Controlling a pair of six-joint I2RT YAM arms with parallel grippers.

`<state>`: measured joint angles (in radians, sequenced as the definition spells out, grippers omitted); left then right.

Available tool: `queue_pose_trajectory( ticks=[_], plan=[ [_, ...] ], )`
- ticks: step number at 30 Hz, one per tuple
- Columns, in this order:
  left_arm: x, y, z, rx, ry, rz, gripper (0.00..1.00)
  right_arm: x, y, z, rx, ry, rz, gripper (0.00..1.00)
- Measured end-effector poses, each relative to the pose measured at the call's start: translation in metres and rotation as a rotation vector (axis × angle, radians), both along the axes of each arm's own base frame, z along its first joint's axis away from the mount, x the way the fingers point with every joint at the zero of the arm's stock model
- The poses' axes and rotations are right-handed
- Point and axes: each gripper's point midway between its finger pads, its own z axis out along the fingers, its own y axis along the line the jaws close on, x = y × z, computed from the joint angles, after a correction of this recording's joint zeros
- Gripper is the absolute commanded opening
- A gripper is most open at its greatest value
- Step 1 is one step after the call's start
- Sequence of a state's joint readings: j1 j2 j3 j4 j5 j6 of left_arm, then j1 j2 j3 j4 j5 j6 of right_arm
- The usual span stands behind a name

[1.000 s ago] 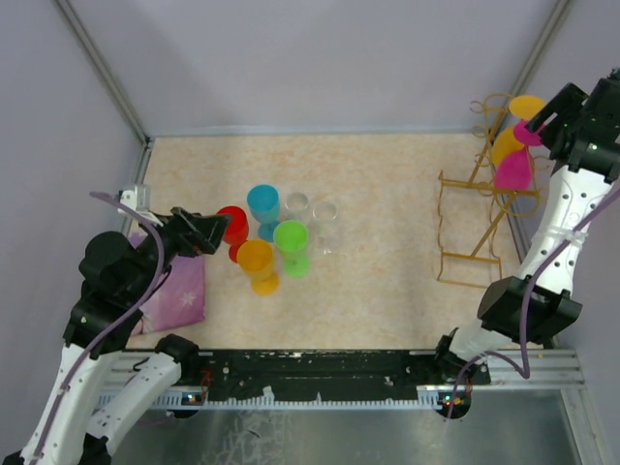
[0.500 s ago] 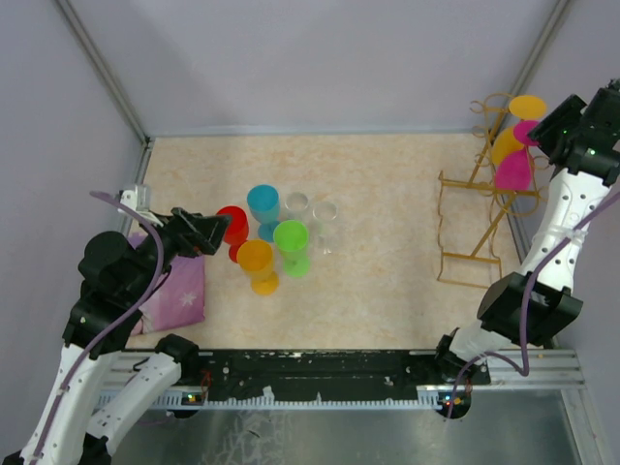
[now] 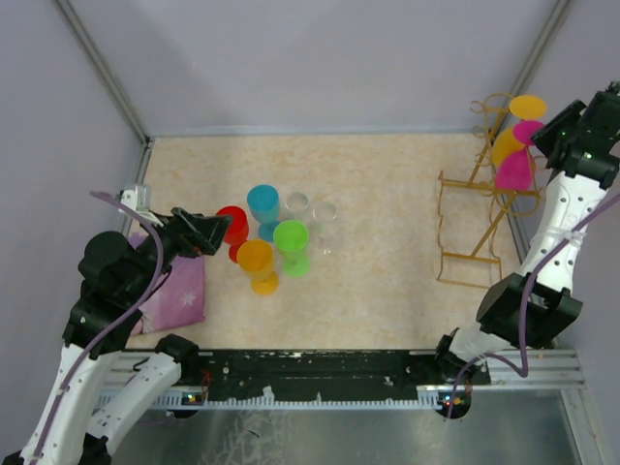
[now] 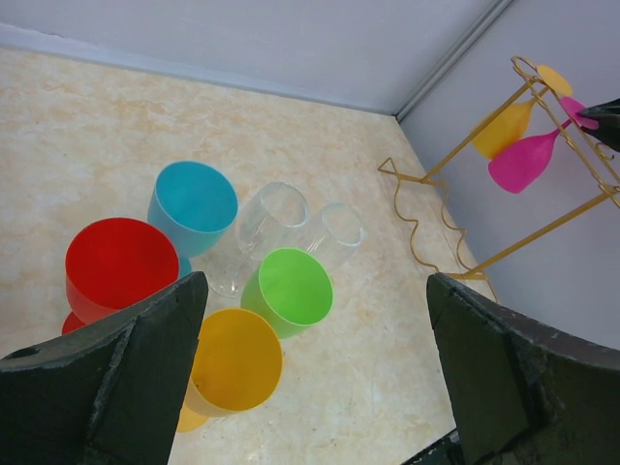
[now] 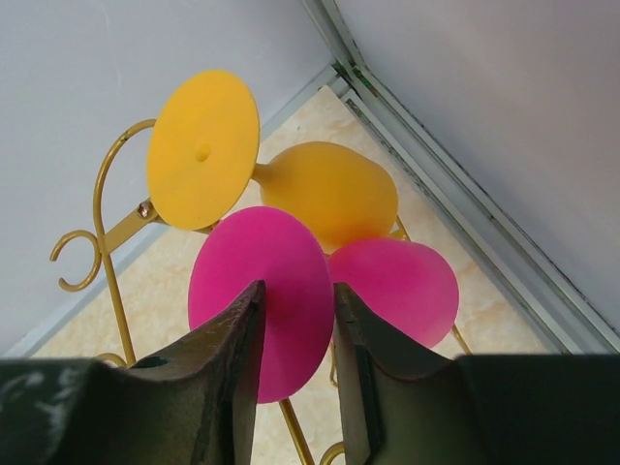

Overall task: Take the wine glass off the wine glass rack
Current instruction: Pick up the wine glass from the wine rack.

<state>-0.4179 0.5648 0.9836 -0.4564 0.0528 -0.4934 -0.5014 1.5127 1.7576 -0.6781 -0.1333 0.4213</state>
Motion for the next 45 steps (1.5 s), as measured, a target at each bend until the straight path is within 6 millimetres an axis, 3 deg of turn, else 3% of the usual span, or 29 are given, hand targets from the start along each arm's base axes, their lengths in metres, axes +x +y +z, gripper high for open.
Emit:
queue_pose_trajectory(
  ticks=[12, 22, 31, 45],
  plan=[
    [0.001, -0.001, -0.001, -0.002, 0.005, -0.004, 0.99, -0.005, 0.002, 0.011, -0.01, -0.053, -0.015, 0.13],
    [0.002, -0.002, 0.0, -0.004, 0.004, -0.006, 0.99, -0.009, 0.004, 0.021, -0.022, -0.098, -0.028, 0.05],
    [0.001, -0.004, 0.001, -0.009, 0.001, -0.018, 0.99, -0.009, 0.003, 0.027, -0.029, -0.121, -0.033, 0.0],
    [0.002, -0.005, -0.002, -0.007, 0.006, -0.019, 0.99, -0.01, 0.002, 0.031, -0.015, -0.136, -0.055, 0.0]
  ],
)
